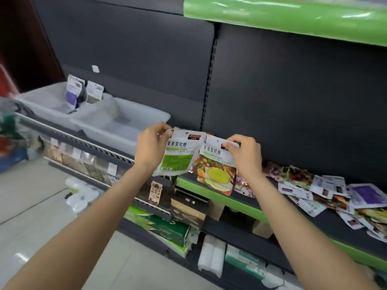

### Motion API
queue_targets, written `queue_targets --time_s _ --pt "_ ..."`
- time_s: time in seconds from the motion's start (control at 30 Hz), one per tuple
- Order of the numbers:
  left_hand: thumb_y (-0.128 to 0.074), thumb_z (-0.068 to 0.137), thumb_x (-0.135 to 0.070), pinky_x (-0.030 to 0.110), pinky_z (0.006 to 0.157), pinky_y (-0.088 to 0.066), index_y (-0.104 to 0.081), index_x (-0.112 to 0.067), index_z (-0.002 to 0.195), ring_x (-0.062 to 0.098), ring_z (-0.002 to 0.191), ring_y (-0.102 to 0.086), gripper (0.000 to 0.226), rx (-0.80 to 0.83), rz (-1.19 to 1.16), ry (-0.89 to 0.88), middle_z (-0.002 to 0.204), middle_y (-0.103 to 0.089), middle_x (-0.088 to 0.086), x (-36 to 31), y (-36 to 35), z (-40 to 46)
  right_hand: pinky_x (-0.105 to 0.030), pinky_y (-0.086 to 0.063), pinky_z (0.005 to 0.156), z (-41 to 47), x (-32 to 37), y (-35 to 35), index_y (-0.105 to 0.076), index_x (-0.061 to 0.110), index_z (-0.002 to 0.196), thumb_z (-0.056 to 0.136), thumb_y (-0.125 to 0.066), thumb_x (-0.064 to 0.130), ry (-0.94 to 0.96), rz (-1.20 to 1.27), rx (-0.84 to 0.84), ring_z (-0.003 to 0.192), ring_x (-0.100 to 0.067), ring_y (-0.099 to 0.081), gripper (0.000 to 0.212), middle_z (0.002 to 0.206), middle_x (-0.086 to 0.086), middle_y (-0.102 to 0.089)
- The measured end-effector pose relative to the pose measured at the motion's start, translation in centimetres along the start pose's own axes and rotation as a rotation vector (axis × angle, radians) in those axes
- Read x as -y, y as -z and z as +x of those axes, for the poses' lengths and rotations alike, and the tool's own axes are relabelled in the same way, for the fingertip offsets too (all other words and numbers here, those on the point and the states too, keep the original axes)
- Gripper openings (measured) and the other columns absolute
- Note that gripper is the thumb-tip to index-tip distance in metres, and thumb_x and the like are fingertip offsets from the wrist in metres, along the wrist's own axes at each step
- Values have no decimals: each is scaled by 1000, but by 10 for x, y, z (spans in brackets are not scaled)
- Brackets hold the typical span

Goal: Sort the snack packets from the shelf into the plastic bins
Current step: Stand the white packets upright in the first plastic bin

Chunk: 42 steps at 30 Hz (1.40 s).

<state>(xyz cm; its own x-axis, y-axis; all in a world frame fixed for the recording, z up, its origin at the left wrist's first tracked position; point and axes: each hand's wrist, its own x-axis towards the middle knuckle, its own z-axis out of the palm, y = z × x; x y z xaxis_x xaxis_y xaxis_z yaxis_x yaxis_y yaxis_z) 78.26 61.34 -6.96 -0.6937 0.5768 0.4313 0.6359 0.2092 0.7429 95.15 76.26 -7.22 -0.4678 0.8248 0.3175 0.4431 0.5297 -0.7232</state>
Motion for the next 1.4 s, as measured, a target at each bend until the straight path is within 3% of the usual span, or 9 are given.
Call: queue_targets --time_s 0.13,0.33,0.5,0.67,0.8,1.0,1.07,1.23,1.4 --pt "-54 95 -19 32 65 -42 -62 -14 87 23 68 -56 12 -68 15 72 81 -62 0 47 37 38 -29 -41 63 26 46 -60 -71 21 79 85 -62 24 13 37 -16 81 -15 -60 11 85 6 -70" --pt "-52 96 -19 29 66 -40 -59 -19 87 18 74 -56 11 -191 -24 158 82 -60 -2 109 83 96 -30 -47 68 78 105 -148 -71 17 80 85 -62 22 124 83 16 83 -14 -61 12 86 7 -70" --pt "-52 96 -20 28 68 -40 -63 -13 92 19 73 -56 14 -249 20 166 86 -60 -4 164 119 166 -31 -47 70 139 150 -227 -71 18 78 82 -62 24 157 128 43 83 -16 -62 11 84 6 -70" --pt "-53 95 -20 31 69 -43 -59 -19 85 15 66 -54 12 -297 31 209 85 -60 -4 221 153 226 -31 -47 68 188 193 -304 -70 20 78 82 -61 25 173 132 140 81 -16 -62 11 83 6 -70" --pt "-53 94 -21 42 69 -54 -58 -24 82 23 69 -60 13 -338 6 255 87 -63 -2 268 186 260 -27 -42 63 215 227 -359 -70 17 78 83 -61 24 191 149 188 80 -15 -60 12 84 4 -69" --pt "-56 93 -23 48 71 -55 -54 -35 71 17 67 -62 26 -393 -27 317 78 -61 -17 333 241 303 -23 -40 60 243 285 -434 -69 14 80 86 -62 22 213 153 237 75 -13 -57 12 82 2 -68" --pt "-56 93 -22 48 71 -55 -55 -35 72 16 68 -63 25 -399 -46 324 78 -61 -16 356 260 317 -14 -35 54 247 304 -460 -69 13 80 86 -62 19 222 168 236 72 -12 -55 11 78 3 -65" --pt "-55 93 -22 48 72 -56 -61 -25 83 15 72 -66 12 -362 -113 309 81 -65 -10 426 310 359 -20 -30 57 256 353 -528 -69 15 79 85 -64 20 197 171 156 72 -12 -55 9 76 4 -65" --pt "-57 93 -21 46 73 -56 -64 -20 85 16 75 -63 11 -289 -121 268 76 -62 -14 479 349 409 -20 -30 59 264 395 -587 -71 10 82 86 -65 19 139 142 58 72 -13 -55 12 77 1 -65"
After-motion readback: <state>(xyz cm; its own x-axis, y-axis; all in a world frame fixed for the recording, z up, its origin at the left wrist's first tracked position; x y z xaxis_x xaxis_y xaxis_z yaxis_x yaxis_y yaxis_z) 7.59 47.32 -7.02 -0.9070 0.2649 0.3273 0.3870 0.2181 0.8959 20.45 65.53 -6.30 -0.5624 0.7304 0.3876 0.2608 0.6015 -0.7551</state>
